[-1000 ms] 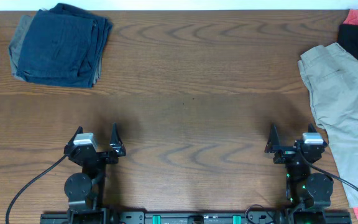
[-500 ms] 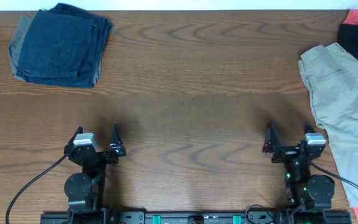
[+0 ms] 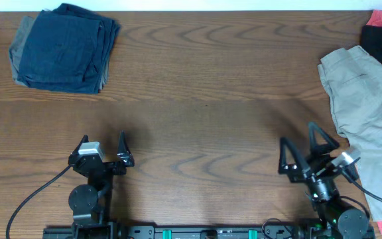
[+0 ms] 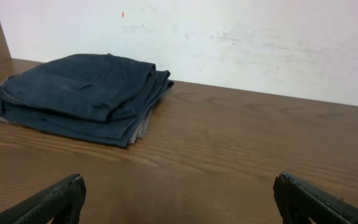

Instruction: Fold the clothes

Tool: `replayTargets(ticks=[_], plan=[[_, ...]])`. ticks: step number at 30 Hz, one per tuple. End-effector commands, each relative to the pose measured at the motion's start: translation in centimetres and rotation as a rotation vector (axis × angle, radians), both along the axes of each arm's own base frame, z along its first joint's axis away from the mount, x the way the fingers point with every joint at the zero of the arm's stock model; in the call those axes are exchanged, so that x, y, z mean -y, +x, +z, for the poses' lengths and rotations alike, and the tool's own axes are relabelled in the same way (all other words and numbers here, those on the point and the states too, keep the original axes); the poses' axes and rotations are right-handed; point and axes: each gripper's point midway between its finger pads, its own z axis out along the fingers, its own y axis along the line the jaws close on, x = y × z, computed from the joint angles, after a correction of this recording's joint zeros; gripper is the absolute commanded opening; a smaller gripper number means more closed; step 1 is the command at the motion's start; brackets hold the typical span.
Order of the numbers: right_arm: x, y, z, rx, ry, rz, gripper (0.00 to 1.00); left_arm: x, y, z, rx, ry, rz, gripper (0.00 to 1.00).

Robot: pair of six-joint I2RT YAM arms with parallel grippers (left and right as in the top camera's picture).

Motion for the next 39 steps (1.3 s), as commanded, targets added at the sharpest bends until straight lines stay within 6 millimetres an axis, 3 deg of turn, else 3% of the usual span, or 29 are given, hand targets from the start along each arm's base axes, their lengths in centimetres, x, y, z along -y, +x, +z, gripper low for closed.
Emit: replayTargets(ticks=[1,4,8,11,16,18,23,33,39], plan=[[1.4,1.0,2.7,0.026,-0.133,-0.139,0.99,0.3,-0.1,-1.6,-0.047,0.009,-0.019,0.98],[2.0,3.7,3.3,-0.069,-0.313,-0.208,0.99,0.3,-0.1,-1.6,-0.047,0.009,-0.019,0.98],[5.2,9.6,2.5,-0.382,-0.395,-0.36,0.99,0.3,-0.1,-1.6,-0.047,0.009,-0.019,0.98],[6.1,13.9,2.1,-0.538,-0.479,-0.381,0.99,0.3,-0.1,-1.6,-0.047,0.009,-0.019,0.97],[10.5,20.5,-0.7,-0.886,-0.69,-0.55,0.99,0.3,-0.1,-1.6,-0.047,0.009,-0.019,0.98],[12.4,22.1,-1.9,-1.009,-0.783,-0.627,0.99,0.3,-0.1,-1.6,-0.047,0.009,-0.019,0.98],[14.9,24.7,-5.7,-1.215,-0.953,-0.714,0.99,0.3,-0.1,-1.6,-0.047,0.009,-0.019,0.98],[17.7,26.6,-17.8,-1.439,-1.189,-0.682,0.99,0.3,-0.1,-1.6,-0.047,0.009,-0.019,0.98],[19.3,28.0,-21.5,-1.445,-1.268,-0.686,0.99,0.3,-0.1,-1.6,-0.047,0.009,-0.019,0.98]])
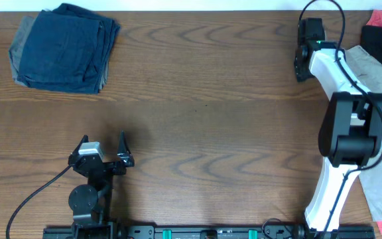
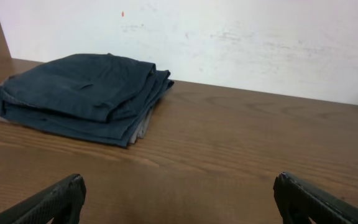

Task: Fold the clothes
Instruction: 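Reach the right gripper to the khaki pants and grasp the waistband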

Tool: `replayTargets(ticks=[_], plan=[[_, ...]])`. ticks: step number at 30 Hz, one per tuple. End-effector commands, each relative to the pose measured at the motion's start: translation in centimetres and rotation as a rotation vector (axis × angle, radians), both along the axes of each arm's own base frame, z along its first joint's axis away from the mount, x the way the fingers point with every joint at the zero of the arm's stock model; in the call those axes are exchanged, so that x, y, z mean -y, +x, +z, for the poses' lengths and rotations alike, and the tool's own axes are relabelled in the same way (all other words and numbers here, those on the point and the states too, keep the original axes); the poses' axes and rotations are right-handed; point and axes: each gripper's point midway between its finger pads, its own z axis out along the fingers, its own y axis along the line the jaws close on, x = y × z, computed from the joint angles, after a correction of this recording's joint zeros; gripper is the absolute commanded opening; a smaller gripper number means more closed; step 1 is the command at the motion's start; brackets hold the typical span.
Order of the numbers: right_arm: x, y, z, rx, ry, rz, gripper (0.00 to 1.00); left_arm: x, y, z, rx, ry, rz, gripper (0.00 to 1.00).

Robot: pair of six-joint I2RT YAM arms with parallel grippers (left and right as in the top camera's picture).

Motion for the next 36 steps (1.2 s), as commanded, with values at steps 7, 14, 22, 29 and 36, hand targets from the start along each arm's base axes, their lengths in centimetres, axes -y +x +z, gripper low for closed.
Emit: replayTargets(ticks=[7,14,22,29,36], plan=[[2.8,1.2,-2.2,-0.003,-0.017,0.001,0.99,0.3,-0.1,-1.5,-0.045,0.005,-0.019,0.98],[3.2,1.0,-4.1,-0.021,0.026,-0.003,0.91,0.3,-0.1,-1.5,-0.045,0.005,-0.019,0.98],[3.2,0.5,-4.5,-0.045,0.029,-0.005,0.62,0.3,-0.1,-1.5,-0.045,0.005,-0.019,0.98],[1.8,0.6,-4.7,-0.018,0.049,-0.032,0.37,0.3,-0.1,-1.5,-0.045,0.005,-0.019,0.98],[0.6,0.8,-4.5,0.011,0.064,-0.05,0.01,0.3,-0.1,-1.5,-0.045,0.005,-0.019,0.98]])
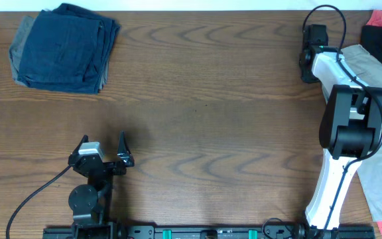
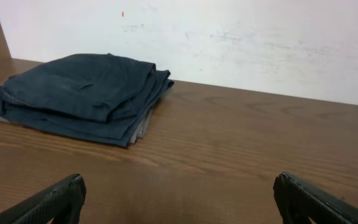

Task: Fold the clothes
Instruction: 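Reach the right gripper to the khaki pants and grasp the waistband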

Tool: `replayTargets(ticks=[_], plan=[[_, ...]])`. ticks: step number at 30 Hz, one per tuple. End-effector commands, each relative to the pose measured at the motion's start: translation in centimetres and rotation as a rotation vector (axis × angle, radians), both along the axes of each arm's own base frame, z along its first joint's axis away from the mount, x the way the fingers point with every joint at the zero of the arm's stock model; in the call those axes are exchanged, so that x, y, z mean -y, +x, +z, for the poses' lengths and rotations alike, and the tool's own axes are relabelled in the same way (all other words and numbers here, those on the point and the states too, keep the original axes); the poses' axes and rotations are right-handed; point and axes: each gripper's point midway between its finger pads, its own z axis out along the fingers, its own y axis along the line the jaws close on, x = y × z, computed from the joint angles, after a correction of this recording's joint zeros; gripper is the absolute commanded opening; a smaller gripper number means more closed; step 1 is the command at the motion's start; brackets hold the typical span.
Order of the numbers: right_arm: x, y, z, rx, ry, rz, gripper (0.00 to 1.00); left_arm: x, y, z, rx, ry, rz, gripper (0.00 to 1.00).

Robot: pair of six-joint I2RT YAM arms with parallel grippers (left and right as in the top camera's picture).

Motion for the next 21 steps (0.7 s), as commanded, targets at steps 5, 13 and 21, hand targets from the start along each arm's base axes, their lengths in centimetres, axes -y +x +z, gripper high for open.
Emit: replayTargets(ticks=[5,13,21], plan=[[-1.0,0.4,0.9,0.094,0.038,-0.087,0.01,0.3,-0.1,-1.5,-0.045,0.005,-0.019,0.98],[-1.6,1.0,9.2,0.281,0.062,-0.122,0.01,0.3,-0.1,-1.5,-0.045,0.005,-0.019,0.97],[-6.6,1.1,19.3,0.484,0.16,0.0,0.01,0.3,-0.1,-1.5,-0.045,0.005,-0.019,0.98]])
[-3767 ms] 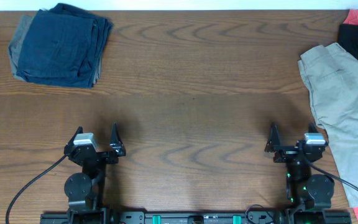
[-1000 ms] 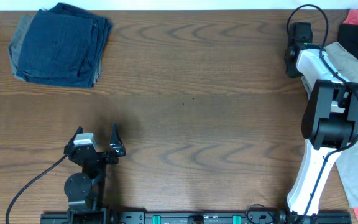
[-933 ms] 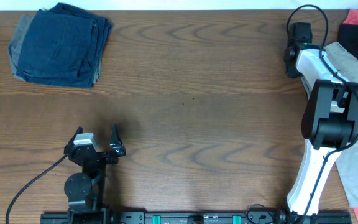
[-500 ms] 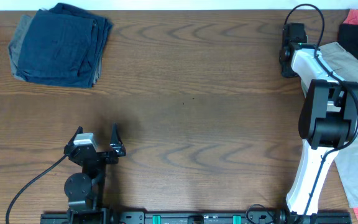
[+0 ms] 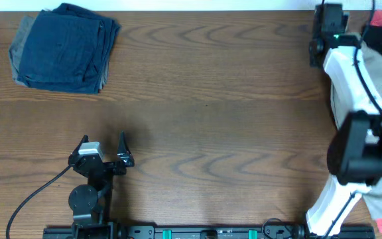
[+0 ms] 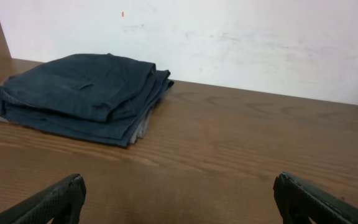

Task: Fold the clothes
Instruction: 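Reach the right gripper to the khaki pants and grasp the waistband, then drag the khaki pants left to the table center and release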

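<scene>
A folded stack of dark blue clothes [image 5: 62, 46] lies at the far left of the table and also shows in the left wrist view [image 6: 82, 93]. A khaki garment lies unfolded at the right, partly under my right arm. My right gripper [image 5: 326, 30] is stretched to the far right edge by the garment's far corner; its jaws are hidden. My left gripper [image 5: 103, 139] rests open near the front left, with nothing between its fingers [image 6: 179, 186].
A black and red garment lies at the far right corner. A white wall [image 6: 229, 43] runs behind the table's far edge. The brown wooden table [image 5: 204, 99] spreads between the stack and the khaki garment.
My right gripper has moved a little right and farther back, toward the far edge beside the khaki garment, and the arm now lies over more of it. The left arm has not moved.
My right gripper first stood open near the front right, beside the khaki garment. Then the arm was stretched to the far edge, left of the garment's far corner. It stayed near that corner and is now closer to the far right. The left gripper stayed open throughout.
</scene>
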Tool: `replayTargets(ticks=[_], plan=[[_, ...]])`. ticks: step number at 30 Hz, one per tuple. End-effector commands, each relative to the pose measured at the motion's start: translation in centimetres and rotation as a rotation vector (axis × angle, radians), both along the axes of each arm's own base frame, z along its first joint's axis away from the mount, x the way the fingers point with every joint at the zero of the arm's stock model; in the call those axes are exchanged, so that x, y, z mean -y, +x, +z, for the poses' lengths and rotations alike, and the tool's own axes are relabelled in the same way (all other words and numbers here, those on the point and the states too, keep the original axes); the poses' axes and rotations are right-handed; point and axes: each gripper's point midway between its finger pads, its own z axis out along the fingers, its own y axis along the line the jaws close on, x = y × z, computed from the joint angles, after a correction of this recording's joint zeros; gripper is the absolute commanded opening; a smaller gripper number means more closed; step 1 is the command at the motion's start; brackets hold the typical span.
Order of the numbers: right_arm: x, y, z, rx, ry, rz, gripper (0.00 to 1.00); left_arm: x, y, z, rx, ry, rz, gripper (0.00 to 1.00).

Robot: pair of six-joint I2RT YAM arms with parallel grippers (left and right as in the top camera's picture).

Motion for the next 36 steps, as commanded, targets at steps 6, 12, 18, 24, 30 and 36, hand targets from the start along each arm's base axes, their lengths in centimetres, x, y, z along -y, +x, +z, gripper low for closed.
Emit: replayTargets(ticks=[6,12,18,24,30,36], plan=[[-11.9,0.8,7.8,0.204,0.162,0.282,0.01,0.3,-0.1,-1.5,-0.046,0.005,-0.019,0.98],[-25.4,-0.3,6.5,0.157,0.391,0.644,0.01,0.3,-0.1,-1.5,-0.046,0.005,-0.019,0.97],[-39.3,-5.7,4.2,0.025,0.508,1.105,0.01,0.3,-0.1,-1.5,-0.046,0.005,-0.019,0.98],[-46.9,-10.9,1.6,-0.08,0.614,1.262,0.01,0.3,-0.1,-1.5,-0.046,0.005,-0.019,0.98],[-50.8,-15.0,1.7,-0.137,0.728,1.319,0.01,0.3,-0.1,-1.5,-0.046,0.005,-0.019,0.98],[-51.2,-15.6,1.6,-0.154,0.748,1.302,0.57,0.3,-0.1,-1.6,-0.046,0.005,-0.019,0.98]])
